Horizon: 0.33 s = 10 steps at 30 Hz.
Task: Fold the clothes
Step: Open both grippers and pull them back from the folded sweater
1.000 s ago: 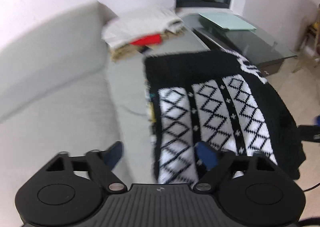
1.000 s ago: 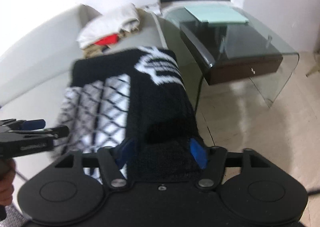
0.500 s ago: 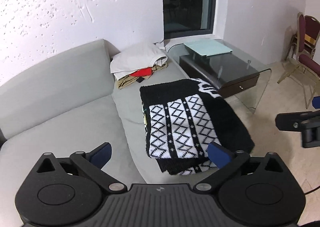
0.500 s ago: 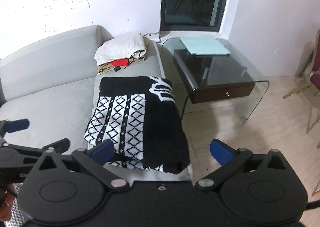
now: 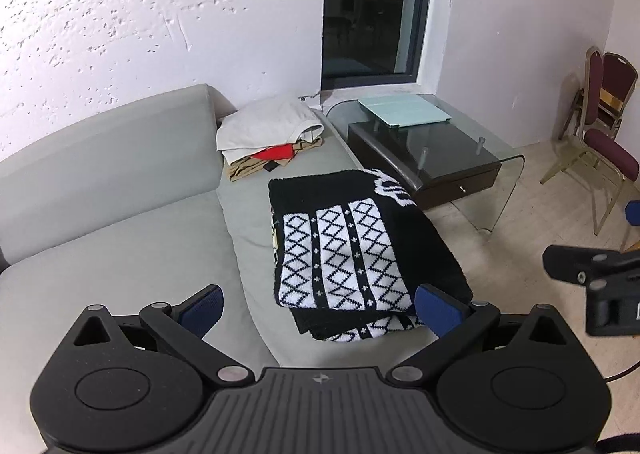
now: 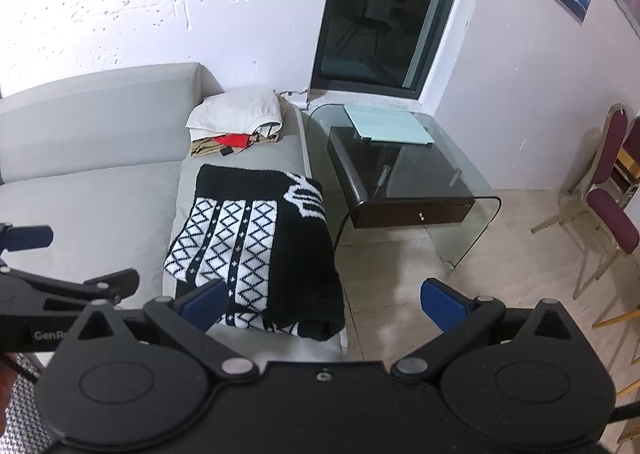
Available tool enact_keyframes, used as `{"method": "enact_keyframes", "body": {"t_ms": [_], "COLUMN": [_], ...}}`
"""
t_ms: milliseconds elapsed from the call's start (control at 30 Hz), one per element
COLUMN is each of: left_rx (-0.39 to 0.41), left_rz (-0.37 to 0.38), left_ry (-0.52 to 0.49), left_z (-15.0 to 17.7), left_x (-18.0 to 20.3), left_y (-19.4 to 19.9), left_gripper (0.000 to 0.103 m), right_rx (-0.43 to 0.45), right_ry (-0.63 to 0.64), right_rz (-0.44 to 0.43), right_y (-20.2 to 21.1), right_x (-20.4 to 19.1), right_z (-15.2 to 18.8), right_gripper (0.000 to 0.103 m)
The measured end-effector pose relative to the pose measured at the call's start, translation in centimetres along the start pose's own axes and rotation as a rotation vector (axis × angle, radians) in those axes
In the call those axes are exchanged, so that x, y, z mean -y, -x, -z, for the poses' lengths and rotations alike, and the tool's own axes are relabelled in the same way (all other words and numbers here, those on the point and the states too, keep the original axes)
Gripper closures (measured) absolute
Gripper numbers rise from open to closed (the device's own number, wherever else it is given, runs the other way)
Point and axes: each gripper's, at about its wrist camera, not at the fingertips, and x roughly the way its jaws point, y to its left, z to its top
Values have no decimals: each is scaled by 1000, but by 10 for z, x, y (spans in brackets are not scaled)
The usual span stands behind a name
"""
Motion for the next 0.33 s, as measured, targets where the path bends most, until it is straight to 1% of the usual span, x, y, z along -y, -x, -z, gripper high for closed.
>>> {"method": "enact_keyframes", "body": {"t_ms": [100,233,333], "left_rx": [-8,-11,6], "left_rz": [25,34,50], "left_ry": [-4,-18,-12], "left_z": [1,1,2], "left_x": [4,8,7], "left_y": [-1,-5,-5], "left_gripper": [1,1,0], "right_rx": [-5,-3,-4], "right_ry": [5,3,-7], "right_rz": [-2,3,-1], "right_y": [-1,-2,-2], "right_x": [-2,-2,0], "right_z": [3,7,8], "right_gripper": [0,0,0]}}
